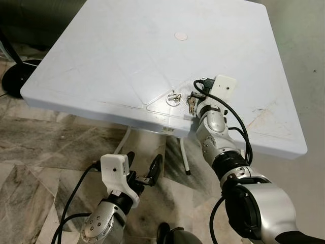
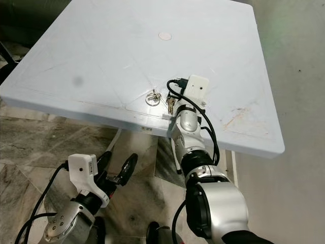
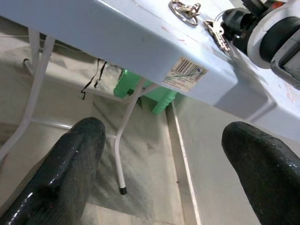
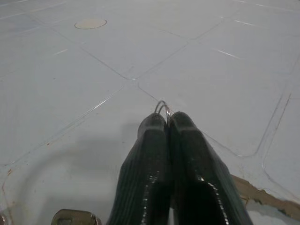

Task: Hang keys on a hook

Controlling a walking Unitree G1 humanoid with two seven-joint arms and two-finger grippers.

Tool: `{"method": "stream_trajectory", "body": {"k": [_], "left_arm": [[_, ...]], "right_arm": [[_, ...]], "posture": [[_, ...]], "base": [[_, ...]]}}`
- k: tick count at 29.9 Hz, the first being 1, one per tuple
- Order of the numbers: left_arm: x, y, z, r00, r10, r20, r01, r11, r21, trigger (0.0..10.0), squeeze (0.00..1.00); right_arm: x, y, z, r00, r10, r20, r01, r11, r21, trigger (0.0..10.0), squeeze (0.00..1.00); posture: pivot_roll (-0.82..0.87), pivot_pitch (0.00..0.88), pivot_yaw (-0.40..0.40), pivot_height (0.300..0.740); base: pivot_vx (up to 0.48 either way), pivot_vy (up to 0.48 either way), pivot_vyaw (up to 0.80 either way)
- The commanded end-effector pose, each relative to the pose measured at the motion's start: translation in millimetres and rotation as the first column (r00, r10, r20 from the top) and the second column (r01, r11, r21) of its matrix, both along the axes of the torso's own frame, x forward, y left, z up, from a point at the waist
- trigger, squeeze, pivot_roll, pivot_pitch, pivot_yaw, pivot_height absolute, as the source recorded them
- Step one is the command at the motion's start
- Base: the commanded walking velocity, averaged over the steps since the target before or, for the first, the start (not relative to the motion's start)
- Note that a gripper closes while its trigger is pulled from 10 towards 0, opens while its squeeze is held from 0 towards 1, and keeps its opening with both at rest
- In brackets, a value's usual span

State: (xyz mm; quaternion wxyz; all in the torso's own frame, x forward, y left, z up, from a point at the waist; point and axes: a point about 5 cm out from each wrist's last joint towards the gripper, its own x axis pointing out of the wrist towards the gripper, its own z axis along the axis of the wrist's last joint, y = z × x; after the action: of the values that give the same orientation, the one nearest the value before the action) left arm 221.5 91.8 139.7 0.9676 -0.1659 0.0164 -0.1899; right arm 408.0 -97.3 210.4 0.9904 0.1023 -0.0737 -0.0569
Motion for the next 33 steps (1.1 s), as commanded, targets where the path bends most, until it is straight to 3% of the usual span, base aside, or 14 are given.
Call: {"method": "stream_trajectory", "body": {"k": [1, 9, 18, 19, 20, 27, 33], "left_arm": [[-2.3, -5.4, -4.0, 1.0, -0.024, -0.018, 0.024, 1.0, -0.008, 10.0, 0.0], [3.8, -7.1, -3.5, 0.999, -0.036, -0.006, 0.036, 0.999, -0.004, 10.0, 0.0], [32.9, 4.6, 3.4, 0.998, 0.054, 0.03, -0.054, 0.998, -0.026, 10.0, 0.0], [35.6, 5.9, 4.2, 0.998, 0.062, 0.032, -0.061, 0.998, -0.031, 10.0, 0.0], [40.9, 7.5, 6.4, 0.996, 0.077, 0.039, -0.076, 0.997, -0.03, 10.0, 0.0], [56.3, 5.7, 12.5, 0.992, 0.099, 0.073, -0.099, 0.995, -0.008, 10.0, 0.0], [60.0, -3.2, 18.5, 0.989, 0.095, 0.114, -0.096, 0.995, 0.003, 10.0, 0.0]], "right_arm": [[0.2, -4.7, -7.2, 0.999, -0.009, -0.038, 0.008, 1.0, -0.008, 0.0, 0.0], [0.3, -10.1, -7.3, 0.999, -0.013, -0.032, 0.013, 1.0, -0.021, 0.0, 0.0], [-5.0, -30.3, -10.2, 0.999, -0.028, 0.035, 0.029, 0.999, -0.043, 0.0, 0.0], [-6.3, -32.7, -11.3, 0.999, -0.031, 0.043, 0.033, 0.999, -0.04, 1.6, 0.0], [-10.2, -38.9, -13.9, 0.997, -0.032, 0.065, 0.036, 0.997, -0.068, 10.0, 0.0], [-19.0, -51.4, -23.8, 0.997, 0.005, 0.073, -0.001, 0.998, -0.058, 10.0, 0.0], [-30.7, -55.4, -16.7, 0.982, 0.087, 0.168, -0.071, 0.993, -0.099, 10.0, 0.0]], "posture": [[0.17, 0.36, -0.158, 0.74], [0.15, 0.362, -0.159, 0.74], [0.13, 0.287, -0.149, 0.74], [0.13, 0.281, -0.148, 0.74], [0.13, 0.264, -0.147, 0.74], [0.11, 0.22, -0.143, 0.74], [0.1, 0.188, -0.149, 0.74]], "base": [[0.0, 0.0, 0.0], [0.0, 0.0, 0.0], [0.0, 0.0, 0.0], [0.0, 0.0, 0.0], [0.0, 0.0, 0.0], [0.0, 0.0, 0.0], [0.0, 0.0, 0.0]]}}
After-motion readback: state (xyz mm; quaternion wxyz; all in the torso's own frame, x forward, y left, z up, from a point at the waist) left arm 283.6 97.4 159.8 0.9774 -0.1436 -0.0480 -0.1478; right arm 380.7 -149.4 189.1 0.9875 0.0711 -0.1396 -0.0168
